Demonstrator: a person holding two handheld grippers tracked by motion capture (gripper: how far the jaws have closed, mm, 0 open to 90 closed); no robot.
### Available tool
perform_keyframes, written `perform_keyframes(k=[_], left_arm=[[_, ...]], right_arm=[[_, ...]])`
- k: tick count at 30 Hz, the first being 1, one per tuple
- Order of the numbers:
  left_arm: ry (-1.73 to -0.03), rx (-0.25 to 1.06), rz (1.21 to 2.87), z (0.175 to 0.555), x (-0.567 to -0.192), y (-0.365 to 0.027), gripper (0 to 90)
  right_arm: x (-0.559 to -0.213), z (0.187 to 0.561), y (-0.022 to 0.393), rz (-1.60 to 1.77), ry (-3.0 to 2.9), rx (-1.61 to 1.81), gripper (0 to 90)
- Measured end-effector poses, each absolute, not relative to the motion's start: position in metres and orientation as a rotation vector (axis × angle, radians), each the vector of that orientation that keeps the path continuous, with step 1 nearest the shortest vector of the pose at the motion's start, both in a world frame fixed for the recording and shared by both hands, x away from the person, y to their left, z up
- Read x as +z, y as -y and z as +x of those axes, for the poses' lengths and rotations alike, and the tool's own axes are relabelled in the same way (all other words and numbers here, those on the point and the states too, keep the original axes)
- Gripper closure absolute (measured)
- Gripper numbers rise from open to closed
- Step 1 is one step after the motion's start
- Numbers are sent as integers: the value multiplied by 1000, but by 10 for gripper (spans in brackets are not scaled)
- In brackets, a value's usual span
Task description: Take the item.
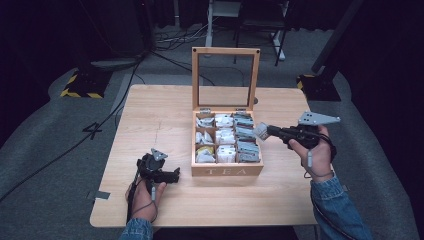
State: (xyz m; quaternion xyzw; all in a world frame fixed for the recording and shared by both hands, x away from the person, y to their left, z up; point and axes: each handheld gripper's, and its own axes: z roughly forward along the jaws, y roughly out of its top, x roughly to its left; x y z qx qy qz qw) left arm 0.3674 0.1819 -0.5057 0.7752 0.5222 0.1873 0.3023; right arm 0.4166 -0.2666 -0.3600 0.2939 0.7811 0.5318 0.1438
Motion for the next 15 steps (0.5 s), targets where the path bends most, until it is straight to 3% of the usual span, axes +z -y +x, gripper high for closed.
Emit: perform_keyframes(k=[15], left_arm=[[-1385,497,2055,367,-506,-182,2]], right_arm=[[-371,434,304,1008,-2189,1445,900]])
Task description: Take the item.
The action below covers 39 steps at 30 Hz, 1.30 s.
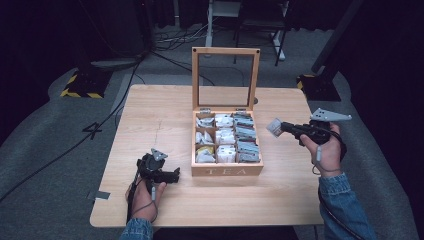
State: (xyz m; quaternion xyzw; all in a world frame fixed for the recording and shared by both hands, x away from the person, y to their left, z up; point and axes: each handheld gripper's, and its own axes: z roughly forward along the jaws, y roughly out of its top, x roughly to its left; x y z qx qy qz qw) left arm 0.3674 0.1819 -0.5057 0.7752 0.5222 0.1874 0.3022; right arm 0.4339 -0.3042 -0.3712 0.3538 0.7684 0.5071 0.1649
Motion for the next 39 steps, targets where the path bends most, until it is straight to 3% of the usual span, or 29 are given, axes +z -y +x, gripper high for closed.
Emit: perform_keyframes(k=[24,39], left_arm=[[-1385,497,2055,367,-506,-182,2],[-1385,497,2055,367,-506,-182,2]], right_arm=[[-440,470,327,1295,-2275,1254,900],[-455,475,333,1379,-2279,1192,898]])
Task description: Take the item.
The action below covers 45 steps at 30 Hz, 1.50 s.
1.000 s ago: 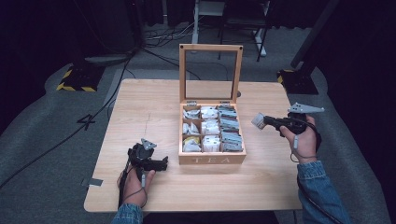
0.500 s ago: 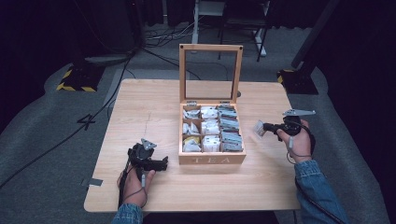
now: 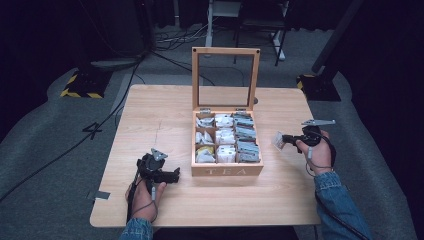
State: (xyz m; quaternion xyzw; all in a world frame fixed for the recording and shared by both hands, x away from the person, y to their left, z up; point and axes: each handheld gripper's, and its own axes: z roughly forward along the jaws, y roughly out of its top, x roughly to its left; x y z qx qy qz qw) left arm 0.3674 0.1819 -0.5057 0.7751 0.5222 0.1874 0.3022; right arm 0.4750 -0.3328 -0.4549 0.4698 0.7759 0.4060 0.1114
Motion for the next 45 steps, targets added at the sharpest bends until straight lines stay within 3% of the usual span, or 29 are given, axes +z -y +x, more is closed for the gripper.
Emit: perform_keyframes(k=[11,12,14,17,32,45], left_arm=[[-1384,497,2056,367,-506,-182,2],[-1385,497,2055,367,-506,-182,2],[-1385,497,2055,367,-506,-182,2],[-1385,497,2055,367,-506,-182,2],[-1385,496,2055,367,-506,-182,2],[-1385,497,2055,367,-506,-182,2]], right_arm=[[-458,477,336,1403,-2265,1177,836],[-459,477,337,1410,-2253,1192,731],[-459,478,338,1407,-2239,1205,682],[-458,479,340,1349,-2160,1231,508],[-441,471,336,1248,-2152,1299,457],[-416,431,330,1116,-2257,1409,438]])
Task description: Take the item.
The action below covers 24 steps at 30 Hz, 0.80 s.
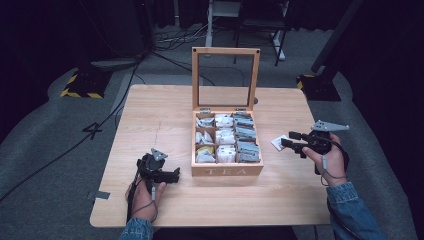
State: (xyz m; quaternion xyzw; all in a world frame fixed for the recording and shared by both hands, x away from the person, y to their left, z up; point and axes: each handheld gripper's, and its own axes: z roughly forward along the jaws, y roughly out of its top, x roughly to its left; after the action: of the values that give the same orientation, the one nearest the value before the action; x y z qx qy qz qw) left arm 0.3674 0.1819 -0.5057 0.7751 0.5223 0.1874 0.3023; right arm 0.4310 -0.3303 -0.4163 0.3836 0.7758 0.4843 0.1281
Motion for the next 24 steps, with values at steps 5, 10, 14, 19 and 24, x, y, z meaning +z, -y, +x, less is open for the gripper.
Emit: perform_keyframes(k=[5,10,14,19,24], left_arm=[[-1385,497,2055,367,-506,-182,2],[-1391,499,2056,368,-506,-182,2],[-1395,499,2050,369,-506,-180,2],[-1388,497,2056,369,-506,-180,2],[-1388,497,2056,369,-505,-180,2]], right_arm=[[-414,416,334,1094,-2279,1430,435],[-414,400,334,1057,-2312,1442,432],[-415,390,332,1025,-2338,1438,420],[-421,381,328,992,-2376,1421,414],[-439,375,318,968,-2432,1317,401]])
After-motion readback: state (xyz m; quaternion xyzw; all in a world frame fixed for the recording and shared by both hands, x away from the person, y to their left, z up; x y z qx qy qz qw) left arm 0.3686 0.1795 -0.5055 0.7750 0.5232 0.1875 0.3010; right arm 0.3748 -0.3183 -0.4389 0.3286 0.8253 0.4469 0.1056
